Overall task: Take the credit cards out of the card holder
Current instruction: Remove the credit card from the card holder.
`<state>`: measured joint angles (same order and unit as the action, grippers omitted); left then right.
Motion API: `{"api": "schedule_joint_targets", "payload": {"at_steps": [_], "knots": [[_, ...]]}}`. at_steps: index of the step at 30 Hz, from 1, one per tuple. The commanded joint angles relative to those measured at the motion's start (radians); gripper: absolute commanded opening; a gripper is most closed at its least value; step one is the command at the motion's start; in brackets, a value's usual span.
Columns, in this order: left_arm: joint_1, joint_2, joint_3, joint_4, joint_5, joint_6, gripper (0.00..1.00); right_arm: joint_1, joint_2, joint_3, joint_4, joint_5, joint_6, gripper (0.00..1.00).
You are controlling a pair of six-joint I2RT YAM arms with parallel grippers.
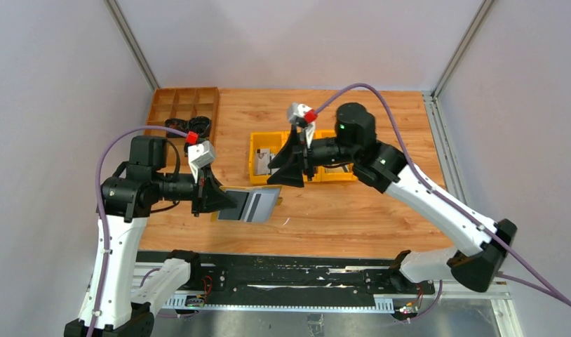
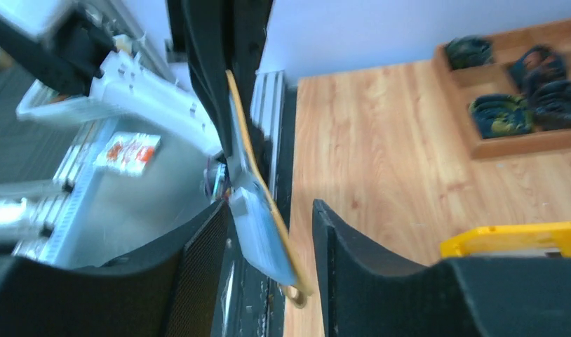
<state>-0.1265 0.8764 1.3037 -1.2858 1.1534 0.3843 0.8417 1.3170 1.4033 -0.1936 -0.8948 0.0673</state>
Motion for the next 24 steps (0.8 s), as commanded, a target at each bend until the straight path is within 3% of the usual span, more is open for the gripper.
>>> {"api": "schedule_joint_targets", "payload": {"at_steps": [1,6,12,24], "knots": [[0.004,0.045,0.038,0.009,-0.109,-0.067,0.00,-0.011,-0.135,-0.120,0.379,0.183,0.310,0.52],[0.010,0.051,0.038,0.107,-0.186,-0.156,0.00,0.040,-0.162,-0.235,0.564,0.157,0.495,0.47],[0.010,-0.030,-0.024,0.306,-0.200,-0.337,0.00,0.102,-0.093,-0.297,0.669,0.163,0.629,0.38],[0.010,-0.061,-0.056,0.368,-0.032,-0.421,0.00,0.109,0.021,-0.272,0.689,0.134,0.660,0.34]]}}
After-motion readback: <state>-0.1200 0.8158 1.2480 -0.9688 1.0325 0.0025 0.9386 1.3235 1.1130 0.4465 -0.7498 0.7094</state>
